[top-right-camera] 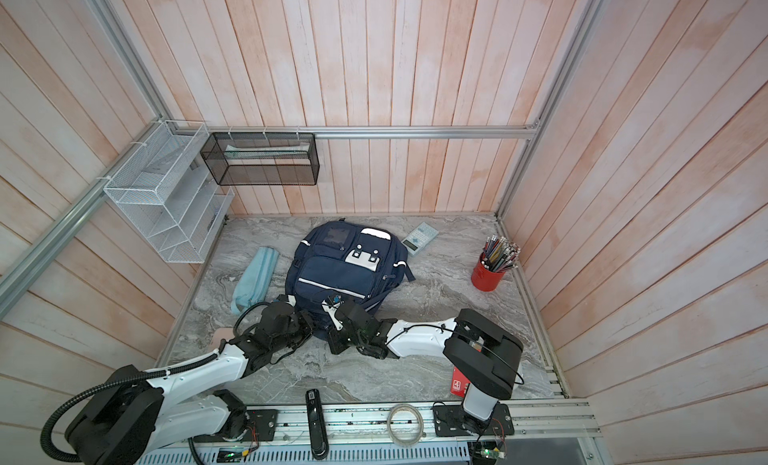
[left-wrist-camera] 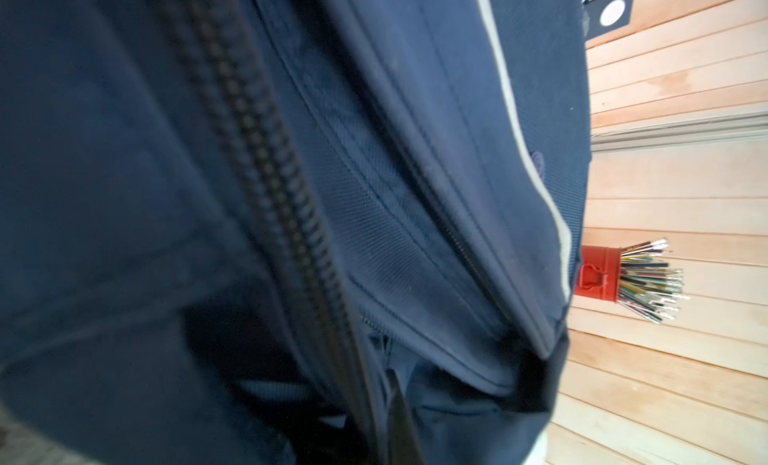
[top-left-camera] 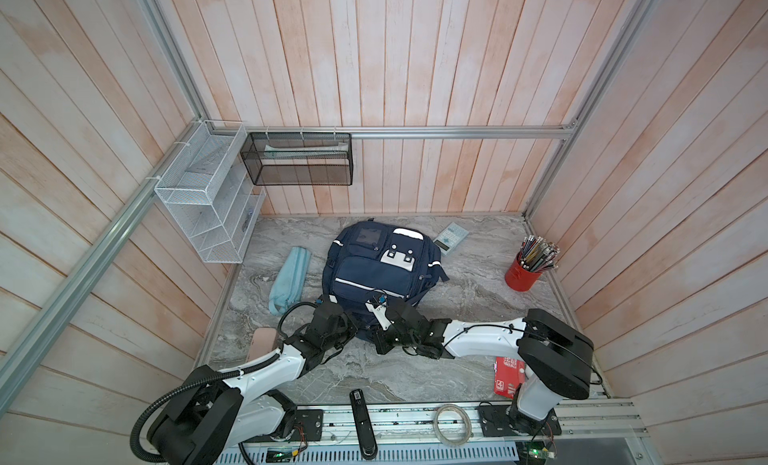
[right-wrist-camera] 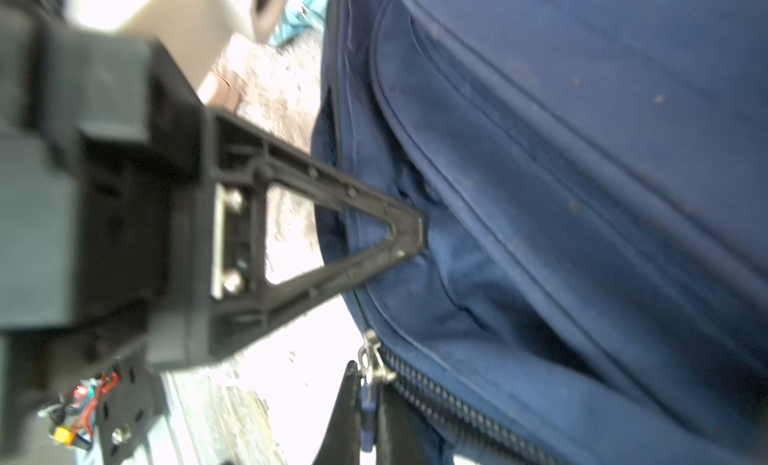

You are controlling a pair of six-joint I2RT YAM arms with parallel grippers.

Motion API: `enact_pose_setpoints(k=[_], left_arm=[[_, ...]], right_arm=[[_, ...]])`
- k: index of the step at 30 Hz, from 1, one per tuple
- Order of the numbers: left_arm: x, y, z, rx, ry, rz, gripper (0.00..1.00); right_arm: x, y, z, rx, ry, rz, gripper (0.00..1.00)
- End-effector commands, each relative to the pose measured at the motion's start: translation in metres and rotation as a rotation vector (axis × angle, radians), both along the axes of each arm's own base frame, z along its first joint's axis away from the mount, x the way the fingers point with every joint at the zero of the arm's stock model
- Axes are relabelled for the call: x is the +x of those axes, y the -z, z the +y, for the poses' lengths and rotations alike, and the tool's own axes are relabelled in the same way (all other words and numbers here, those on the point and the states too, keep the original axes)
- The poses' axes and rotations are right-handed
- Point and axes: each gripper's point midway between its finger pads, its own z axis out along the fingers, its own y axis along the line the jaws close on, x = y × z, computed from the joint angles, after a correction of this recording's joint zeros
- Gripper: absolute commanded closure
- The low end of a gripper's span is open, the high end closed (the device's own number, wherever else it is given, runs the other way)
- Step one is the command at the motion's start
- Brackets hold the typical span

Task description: Pack the student bag

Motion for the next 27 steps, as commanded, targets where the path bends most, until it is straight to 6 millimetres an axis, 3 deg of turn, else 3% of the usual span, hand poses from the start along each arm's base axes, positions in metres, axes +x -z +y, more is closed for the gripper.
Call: enact_pose_setpoints(k=[1, 9, 13, 16, 23, 25, 27], left_arm=[[0.004, -0.022, 0.010, 0.033, -0.011, -0.080, 1.00], [-0.004, -0.042, 0.061, 0.090, -0.106, -0.108, 1.00], [-0.008, -0.046, 0.067, 0.095, -0.111, -0.109, 1.00], [-0.012, -0.047, 0.068, 0.093, -0.110, -0.111, 1.00], [-0.021, -0.046, 0.068, 0.068, -0.102, -0.106, 1.00], [-0.022, -0.047, 0.070, 0.072, -0.105, -0.106, 1.00], [-0.021, -0.048, 0.072, 0.087, -0.107, -0.118, 1.00]], right_arm=[[0.012, -0.011, -0.030, -0.020, 0.048, -0.037, 1.00], [0.063, 0.021, -0.154, -0.179, 0.390, -0.005, 1.00], [0.094, 0.029, -0.209, -0.238, 0.553, 0.006, 1.00], [0.115, 0.034, -0.239, -0.284, 0.651, 0.023, 1.00], [0.143, 0.041, -0.271, -0.369, 0.770, 0.014, 1.00], [0.145, 0.043, -0.267, -0.345, 0.747, 0.029, 1.00], [0.142, 0.038, -0.250, -0.285, 0.676, 0.024, 1.00]])
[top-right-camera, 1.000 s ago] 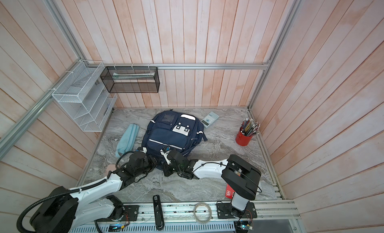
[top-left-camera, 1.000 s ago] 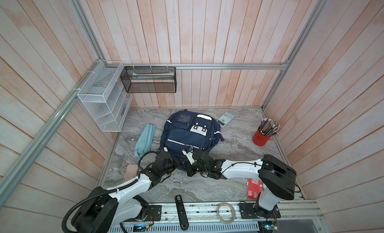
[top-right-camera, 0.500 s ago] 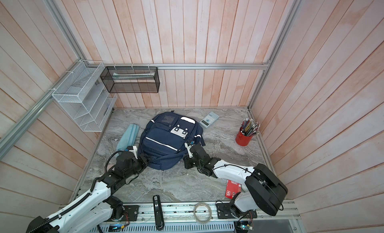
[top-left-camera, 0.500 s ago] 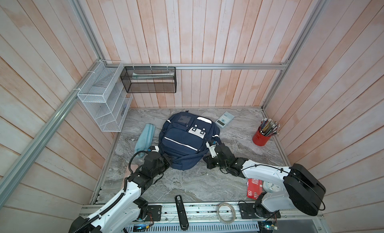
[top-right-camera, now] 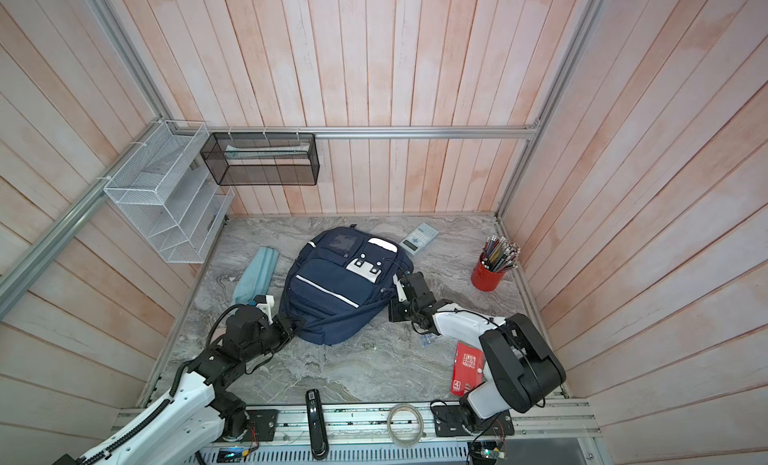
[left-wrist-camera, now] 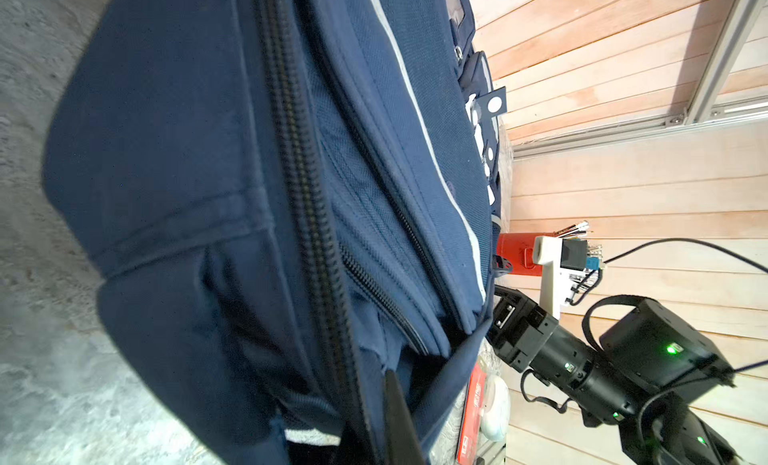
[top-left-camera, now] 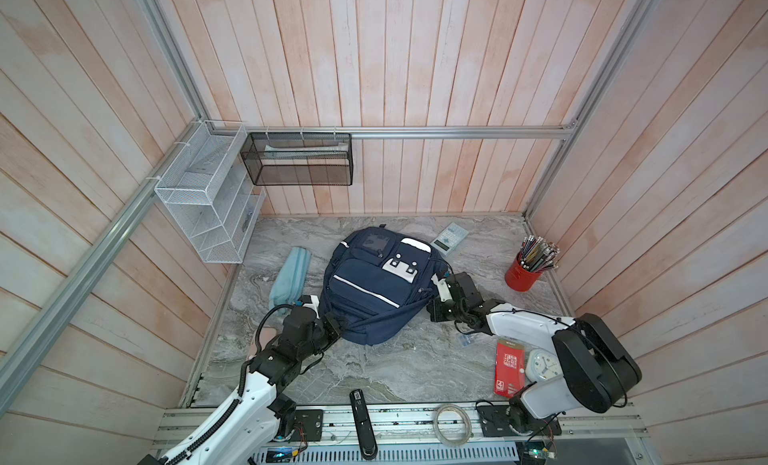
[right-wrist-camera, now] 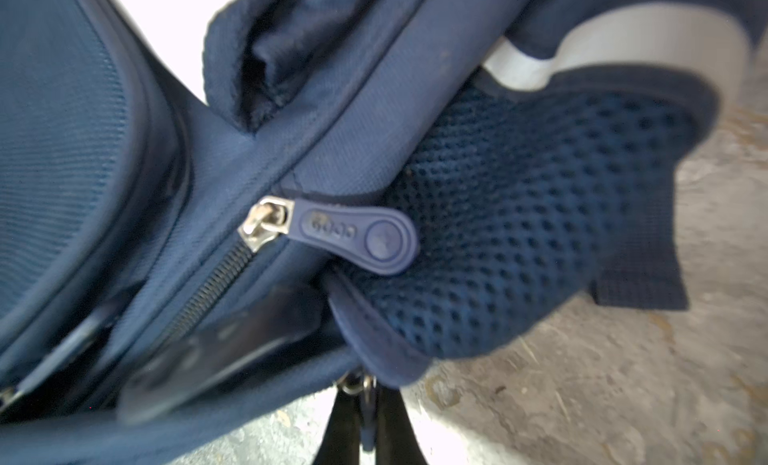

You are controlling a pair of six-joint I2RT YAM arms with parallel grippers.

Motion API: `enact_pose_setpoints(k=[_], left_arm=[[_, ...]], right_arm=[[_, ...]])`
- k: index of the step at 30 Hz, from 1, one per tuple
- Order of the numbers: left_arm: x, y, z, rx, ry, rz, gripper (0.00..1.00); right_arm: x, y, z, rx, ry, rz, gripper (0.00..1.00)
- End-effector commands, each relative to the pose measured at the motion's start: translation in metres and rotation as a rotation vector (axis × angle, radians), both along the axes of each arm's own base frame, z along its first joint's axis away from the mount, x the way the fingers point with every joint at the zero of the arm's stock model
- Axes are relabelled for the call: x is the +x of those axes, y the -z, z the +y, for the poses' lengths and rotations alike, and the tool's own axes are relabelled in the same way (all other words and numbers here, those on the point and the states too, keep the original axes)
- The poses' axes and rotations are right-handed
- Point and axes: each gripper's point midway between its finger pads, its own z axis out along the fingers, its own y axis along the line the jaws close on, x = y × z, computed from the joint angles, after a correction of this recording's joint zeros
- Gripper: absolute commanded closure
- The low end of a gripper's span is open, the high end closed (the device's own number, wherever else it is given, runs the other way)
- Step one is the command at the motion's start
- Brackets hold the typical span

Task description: Pack the student bag

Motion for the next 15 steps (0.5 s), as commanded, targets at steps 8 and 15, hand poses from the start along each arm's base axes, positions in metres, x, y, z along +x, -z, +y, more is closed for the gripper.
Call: enact_pose_setpoints(k=[8, 15], left_arm=[[0.024, -0.002, 0.033, 0.209, -0.107, -0.037, 1.00], [0.029, -0.019, 0.033, 0.246, -0.077, -0.100, 1.00]], right_arm=[[0.007, -0.026, -0.027, -0.100, 0.096, -0.163, 0.41], [0.044, -0.091, -0.043, 0.139, 0.260, -0.298, 0.06]])
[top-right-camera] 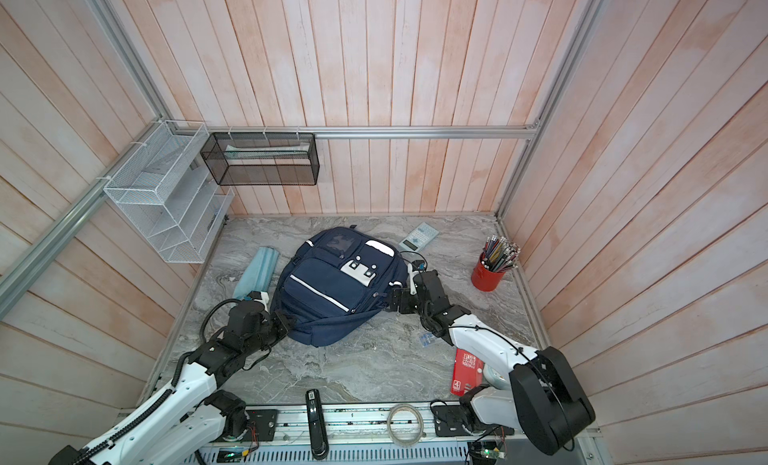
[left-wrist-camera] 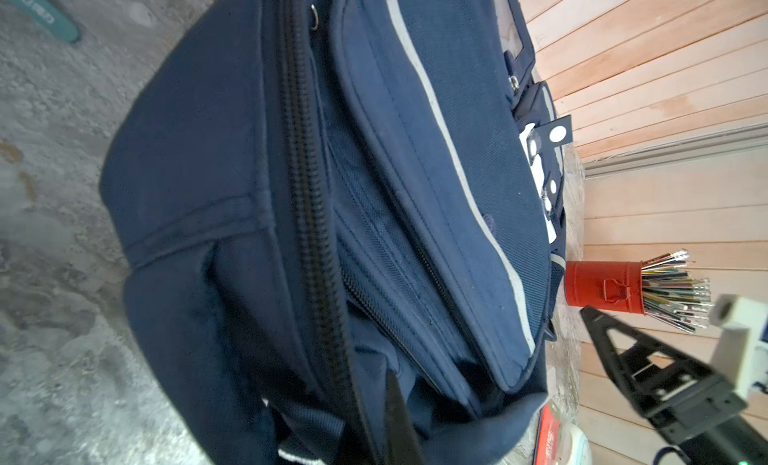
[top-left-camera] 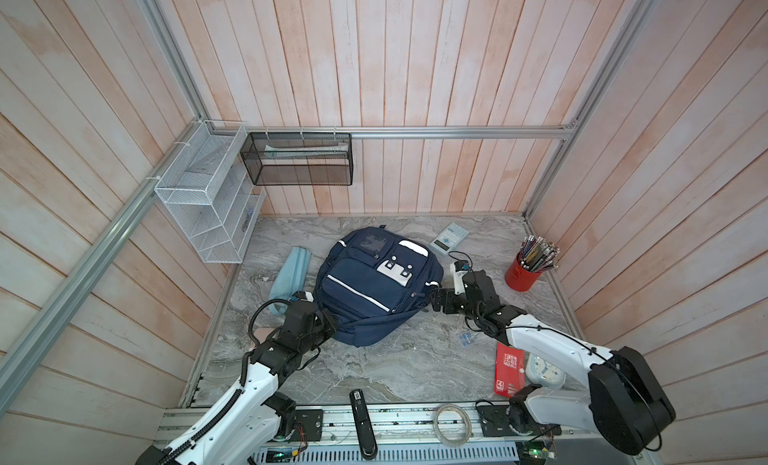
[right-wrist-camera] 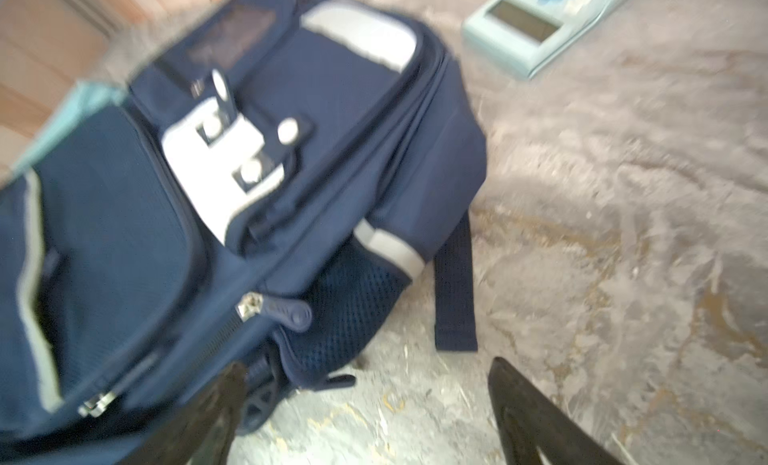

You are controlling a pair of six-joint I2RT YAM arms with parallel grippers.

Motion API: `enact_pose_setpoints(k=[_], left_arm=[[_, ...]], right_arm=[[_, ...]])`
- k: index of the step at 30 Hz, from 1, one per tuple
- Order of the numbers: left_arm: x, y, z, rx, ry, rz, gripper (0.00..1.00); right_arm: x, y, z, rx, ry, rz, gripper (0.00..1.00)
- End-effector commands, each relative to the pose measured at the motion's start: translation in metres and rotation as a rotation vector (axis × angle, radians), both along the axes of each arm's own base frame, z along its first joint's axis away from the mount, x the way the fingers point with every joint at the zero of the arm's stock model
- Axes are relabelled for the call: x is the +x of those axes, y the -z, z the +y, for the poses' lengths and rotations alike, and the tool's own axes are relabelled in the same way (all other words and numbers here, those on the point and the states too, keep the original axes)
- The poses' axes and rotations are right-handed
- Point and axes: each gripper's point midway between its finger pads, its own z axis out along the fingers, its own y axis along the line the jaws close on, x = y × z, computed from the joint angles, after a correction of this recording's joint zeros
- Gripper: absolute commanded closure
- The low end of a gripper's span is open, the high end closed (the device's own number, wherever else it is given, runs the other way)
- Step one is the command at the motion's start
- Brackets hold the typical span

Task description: Pack the student bag

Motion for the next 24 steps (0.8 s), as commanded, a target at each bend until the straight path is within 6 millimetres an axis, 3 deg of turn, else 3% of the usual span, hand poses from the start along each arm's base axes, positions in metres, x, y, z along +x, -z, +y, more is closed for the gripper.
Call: enact_pose_setpoints(k=[1, 7, 10, 12, 14, 18, 24], left_arm=[[0.016, -0.029, 0.007, 0.061, -0.009, -0.116, 1.00], [0.021, -0.031, 0.014, 0.130, 0.001, -0.125, 0.96], [0.023, -0.030, 0.017, 0.145, -0.003, -0.127, 0.96], [0.026, -0.028, 0.019, 0.145, -0.009, -0.127, 0.96], [0.030, -0.025, 0.020, 0.139, -0.012, -0.123, 0.96], [0.042, -0.028, 0.030, 0.205, -0.042, -0.118, 0.86], [0.067, -0.036, 0.033, 0.279, -0.058, -0.123, 0.80]], right_arm=[[0.028, -0.014, -0.004, 0.085, 0.063, -0.033, 0.05], [0.082, 0.013, 0.028, 0.069, -0.023, 0.112, 0.15], [0.101, 0.032, 0.028, 0.042, 0.003, 0.160, 0.23], [0.102, 0.052, 0.021, 0.004, 0.030, 0.221, 0.31], [0.092, 0.073, 0.014, -0.033, 0.045, 0.279, 0.38], [0.049, 0.105, 0.008, -0.047, 0.005, 0.404, 0.51], [-0.007, 0.106, 0.001, -0.056, -0.011, 0.428, 0.59]])
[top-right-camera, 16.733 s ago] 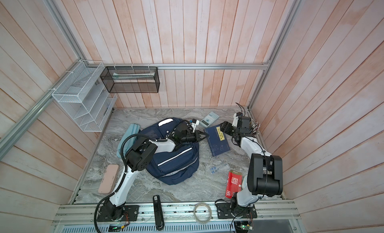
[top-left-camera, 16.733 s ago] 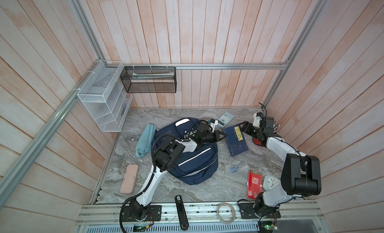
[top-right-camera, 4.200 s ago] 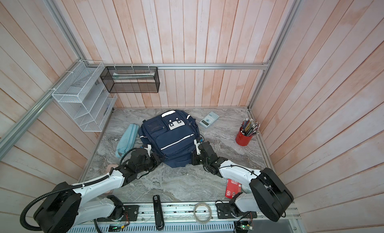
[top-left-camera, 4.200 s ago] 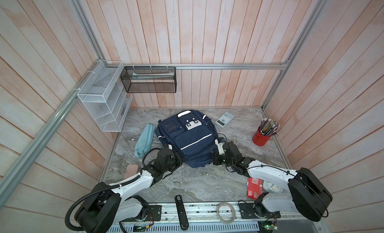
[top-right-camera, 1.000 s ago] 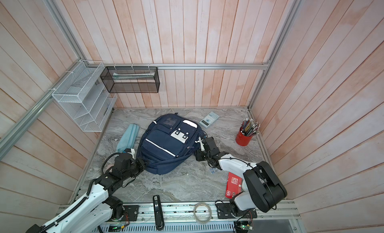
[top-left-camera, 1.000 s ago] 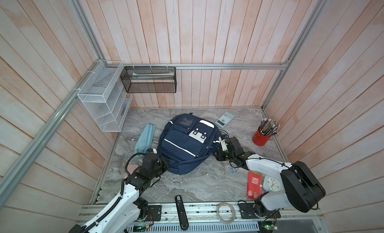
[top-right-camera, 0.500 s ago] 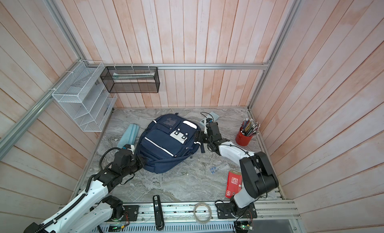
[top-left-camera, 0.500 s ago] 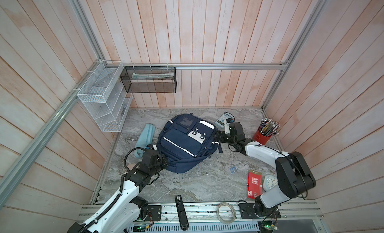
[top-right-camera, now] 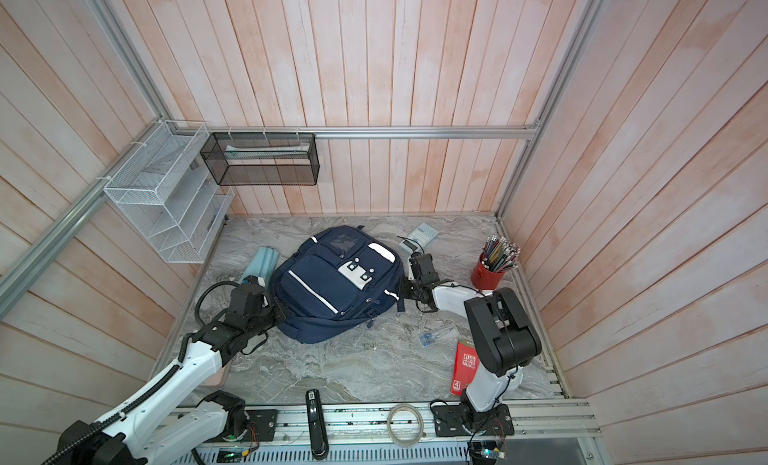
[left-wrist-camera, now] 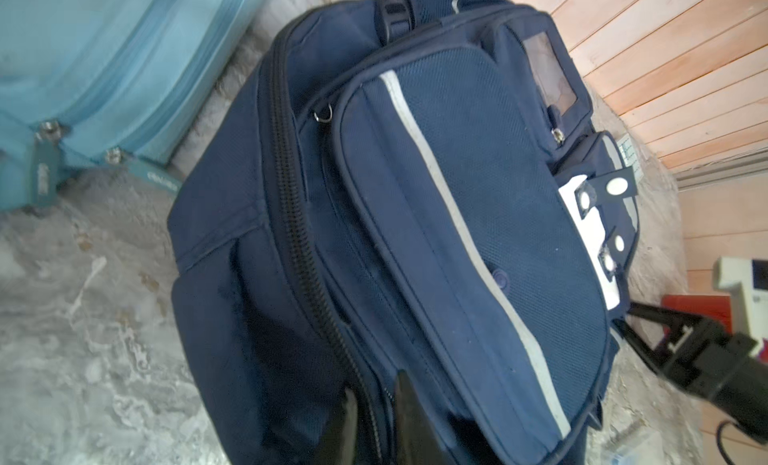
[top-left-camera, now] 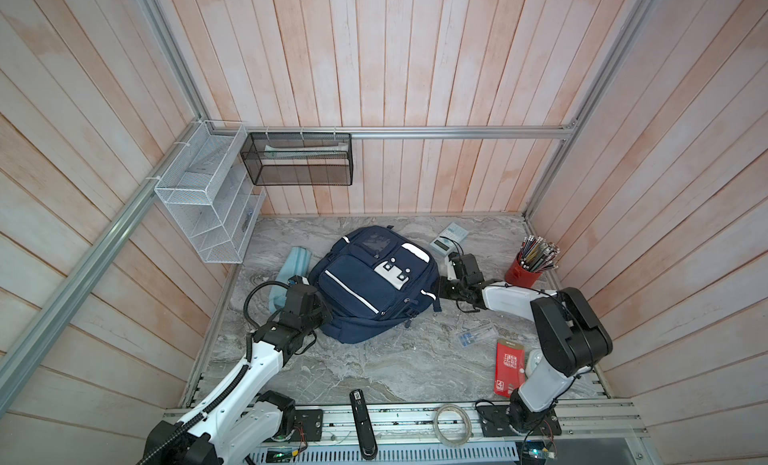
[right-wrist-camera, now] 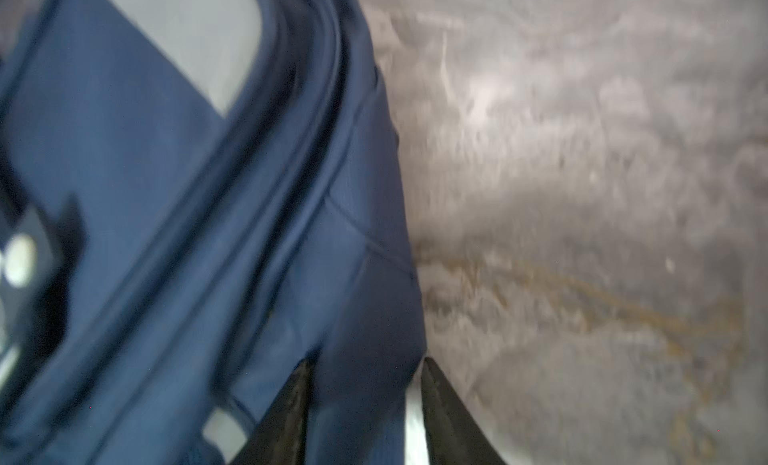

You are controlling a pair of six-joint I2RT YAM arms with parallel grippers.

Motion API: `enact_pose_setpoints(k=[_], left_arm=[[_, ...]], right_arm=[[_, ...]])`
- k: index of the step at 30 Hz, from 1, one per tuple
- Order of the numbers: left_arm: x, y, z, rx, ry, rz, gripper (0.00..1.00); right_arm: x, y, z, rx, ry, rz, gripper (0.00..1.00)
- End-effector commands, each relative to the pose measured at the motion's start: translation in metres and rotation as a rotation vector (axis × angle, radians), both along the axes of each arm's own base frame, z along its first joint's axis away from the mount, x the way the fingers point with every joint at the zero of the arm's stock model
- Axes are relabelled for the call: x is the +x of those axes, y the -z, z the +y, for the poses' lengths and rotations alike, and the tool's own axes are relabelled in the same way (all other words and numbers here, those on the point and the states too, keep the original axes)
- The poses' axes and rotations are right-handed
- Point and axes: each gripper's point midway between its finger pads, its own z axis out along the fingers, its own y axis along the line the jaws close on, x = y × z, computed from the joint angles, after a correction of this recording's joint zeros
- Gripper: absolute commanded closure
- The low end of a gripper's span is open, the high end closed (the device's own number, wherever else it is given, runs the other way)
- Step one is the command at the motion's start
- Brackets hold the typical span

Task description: Pack the student bag

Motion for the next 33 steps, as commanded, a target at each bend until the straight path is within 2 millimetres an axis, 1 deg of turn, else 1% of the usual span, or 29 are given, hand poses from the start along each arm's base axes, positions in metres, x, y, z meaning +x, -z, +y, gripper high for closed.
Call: enact_pose_setpoints(k=[1, 4, 5, 7, 9, 10, 12, 13, 14, 16, 18, 20, 21, 22, 24, 26, 27, 28, 30, 31, 32, 33], left_arm=[[0.028, -0.025, 0.001, 0.034, -0.009, -0.101, 0.80], [0.040, -0.021, -0.002, 0.044, -0.004, -0.103, 0.76], [0.042, -0.020, 0.000, 0.060, -0.014, -0.099, 0.73], [0.050, -0.018, 0.012, 0.093, -0.049, -0.091, 0.67], [0.057, -0.018, 0.019, 0.079, -0.056, -0.093, 0.59], [0.061, -0.019, 0.019, 0.056, -0.043, -0.091, 0.58], [0.067, -0.025, 0.015, 0.025, -0.020, -0.105, 0.57], [0.069, -0.027, 0.010, 0.008, 0.003, -0.112, 0.57], [0.070, -0.029, 0.005, -0.010, 0.025, -0.117, 0.56], [0.073, -0.030, -0.004, -0.040, 0.063, -0.124, 0.52], [0.076, -0.024, -0.008, -0.045, 0.087, -0.103, 0.51], [0.081, -0.020, -0.012, -0.038, 0.107, -0.078, 0.47], [0.083, -0.019, -0.014, -0.034, 0.123, -0.072, 0.44], [0.086, -0.021, -0.015, -0.029, 0.134, -0.070, 0.43], [0.092, -0.027, -0.015, -0.016, 0.149, -0.071, 0.42], [0.093, -0.040, -0.013, 0.005, 0.146, -0.078, 0.41], [0.091, -0.049, -0.013, 0.002, 0.142, -0.092, 0.40], [0.088, -0.058, -0.015, -0.010, 0.148, -0.111, 0.35], [0.076, -0.066, -0.026, -0.046, 0.173, -0.117, 0.22], [0.067, -0.067, -0.036, -0.061, 0.197, -0.109, 0.20], [0.058, -0.066, -0.048, -0.067, 0.228, -0.101, 0.20], [0.046, -0.063, -0.066, -0.073, 0.269, -0.091, 0.20]], right_arm=[[-0.047, 0.016, -0.005, -0.033, -0.032, 0.116, 0.60], [-0.060, 0.012, -0.001, -0.052, -0.073, 0.112, 0.60], [-0.062, 0.010, 0.001, -0.064, -0.090, 0.103, 0.60], [-0.071, 0.008, 0.010, -0.096, -0.137, 0.111, 0.61], [-0.081, 0.006, 0.020, -0.141, -0.174, 0.120, 0.62], [-0.085, 0.003, 0.022, -0.175, -0.172, 0.111, 0.62], [-0.090, -0.005, 0.025, -0.202, -0.167, 0.079, 0.63], [-0.091, -0.010, 0.024, -0.233, -0.161, 0.043, 0.64], [-0.091, -0.014, 0.020, -0.286, -0.151, 0.004, 0.64], [-0.089, -0.026, 0.010, -0.369, -0.137, -0.051, 0.62], [-0.086, -0.043, 0.013, -0.369, -0.156, -0.115, 0.58], [-0.083, -0.064, 0.024, -0.322, -0.187, -0.210, 0.47], [-0.082, -0.074, 0.032, -0.282, -0.220, -0.263, 0.42], [-0.082, -0.085, 0.044, -0.240, -0.273, -0.328, 0.40], [-0.079, -0.098, 0.059, -0.222, -0.378, -0.445, 0.37], [-0.069, -0.105, 0.063, -0.277, -0.419, -0.552, 0.30], [-0.065, -0.105, 0.066, -0.315, -0.459, -0.575, 0.28], [-0.060, -0.103, 0.068, -0.348, -0.493, -0.579, 0.27], [-0.051, -0.101, 0.074, -0.335, -0.522, -0.544, 0.25], [-0.047, -0.100, 0.079, -0.330, -0.534, -0.530, 0.21], [-0.043, -0.099, 0.082, -0.343, -0.531, -0.530, 0.18], [-0.037, -0.095, 0.083, -0.367, -0.518, -0.527, 0.15]])
